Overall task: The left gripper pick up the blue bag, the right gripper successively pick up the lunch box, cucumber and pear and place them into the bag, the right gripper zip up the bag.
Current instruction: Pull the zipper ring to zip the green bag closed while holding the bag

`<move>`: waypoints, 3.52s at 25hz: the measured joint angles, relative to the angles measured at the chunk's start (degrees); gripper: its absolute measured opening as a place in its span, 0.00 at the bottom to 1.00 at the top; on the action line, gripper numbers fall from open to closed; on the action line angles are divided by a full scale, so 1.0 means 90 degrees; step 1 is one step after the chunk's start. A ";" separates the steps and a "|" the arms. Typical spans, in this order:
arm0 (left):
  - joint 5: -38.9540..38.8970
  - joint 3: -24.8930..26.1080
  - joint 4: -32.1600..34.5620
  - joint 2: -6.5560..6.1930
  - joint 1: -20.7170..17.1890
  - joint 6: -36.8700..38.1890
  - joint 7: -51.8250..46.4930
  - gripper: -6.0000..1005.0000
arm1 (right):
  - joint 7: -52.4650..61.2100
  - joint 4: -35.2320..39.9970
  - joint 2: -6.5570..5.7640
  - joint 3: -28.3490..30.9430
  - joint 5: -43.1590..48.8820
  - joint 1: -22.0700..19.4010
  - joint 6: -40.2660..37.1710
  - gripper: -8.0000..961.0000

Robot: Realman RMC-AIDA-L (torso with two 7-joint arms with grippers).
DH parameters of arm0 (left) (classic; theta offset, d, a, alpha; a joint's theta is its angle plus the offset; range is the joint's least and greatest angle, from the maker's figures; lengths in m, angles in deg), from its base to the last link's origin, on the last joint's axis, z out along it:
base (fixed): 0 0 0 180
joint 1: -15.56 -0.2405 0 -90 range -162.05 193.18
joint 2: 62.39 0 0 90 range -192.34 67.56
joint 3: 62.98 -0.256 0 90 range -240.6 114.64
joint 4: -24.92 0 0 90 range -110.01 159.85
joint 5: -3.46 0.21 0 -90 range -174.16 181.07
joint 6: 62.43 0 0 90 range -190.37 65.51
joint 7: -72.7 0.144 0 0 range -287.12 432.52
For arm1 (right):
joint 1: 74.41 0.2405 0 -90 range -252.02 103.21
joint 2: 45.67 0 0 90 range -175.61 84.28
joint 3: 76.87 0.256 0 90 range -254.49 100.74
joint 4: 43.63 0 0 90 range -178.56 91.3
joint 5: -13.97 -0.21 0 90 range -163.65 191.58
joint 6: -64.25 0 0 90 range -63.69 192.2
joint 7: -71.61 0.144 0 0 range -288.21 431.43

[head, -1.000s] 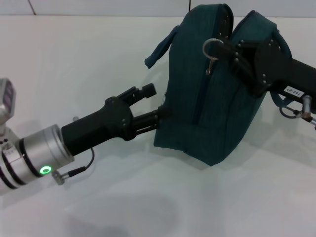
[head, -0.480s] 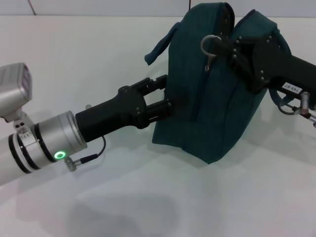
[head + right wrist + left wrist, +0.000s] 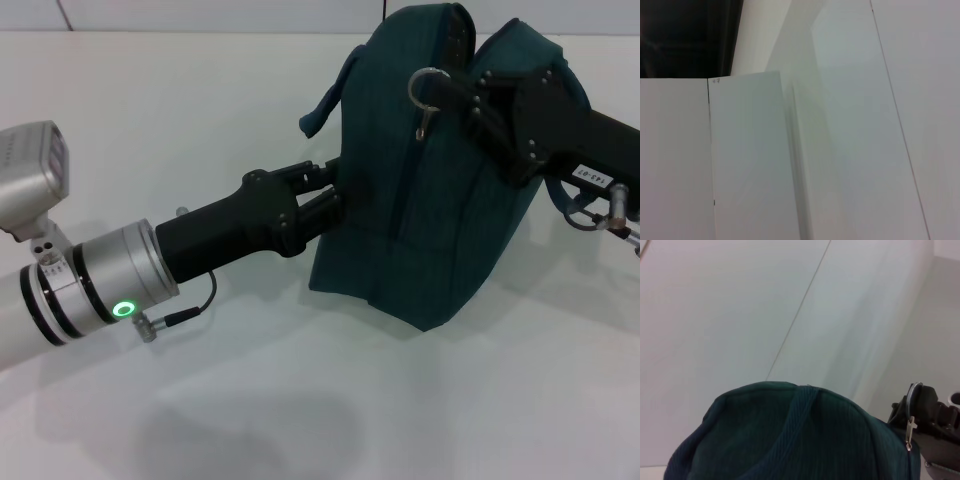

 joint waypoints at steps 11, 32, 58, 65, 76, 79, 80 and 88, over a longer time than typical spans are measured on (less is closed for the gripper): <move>0.0032 -0.0385 0.0019 -0.0017 0.0059 0.0000 0.0010 0.23 | 0.0000 0.0000 0.0000 -0.0046 -0.0137 -0.0019 -0.0021 0.04; 0.0815 -0.0749 0.0190 -0.0048 0.0006 0.0137 0.0003 0.08 | 0.0074 0.0001 -0.0001 -0.0027 -0.0563 -0.0052 0.0315 0.04; 0.1657 -0.0832 0.0717 -0.0147 -0.0415 0.0833 -0.0029 0.07 | 0.0234 -0.0017 -0.0020 0.0003 -0.0640 -0.0115 0.0638 0.04; 0.1726 -0.0831 0.0871 -0.0254 -0.0665 0.1037 -0.0057 0.07 | 0.0240 -0.0047 -0.0030 0.0008 -0.0638 -0.0137 0.0870 0.04; 0.2005 -0.0782 0.0936 -0.0311 -0.0757 0.1057 -0.0119 0.07 | 0.0721 -0.0060 -0.0021 0.0016 -0.0635 -0.0139 0.1150 0.05; 0.1983 -0.0575 0.0942 -0.0326 -0.0810 0.0962 -0.0121 0.07 | 0.1052 -0.0060 -0.0029 0.0021 -0.0636 -0.0146 0.1186 0.05; 0.1983 -0.0519 0.0942 -0.0327 -0.0816 0.0937 -0.0121 0.07 | 0.1148 -0.0059 -0.0029 0.0021 -0.0637 -0.0146 0.1189 0.05; 0.1962 0.0093 0.1042 -0.0272 -0.0901 0.0490 -0.0152 0.07 | 0.2326 -0.0067 -0.0023 0.0018 -0.0653 -0.0176 0.1188 0.05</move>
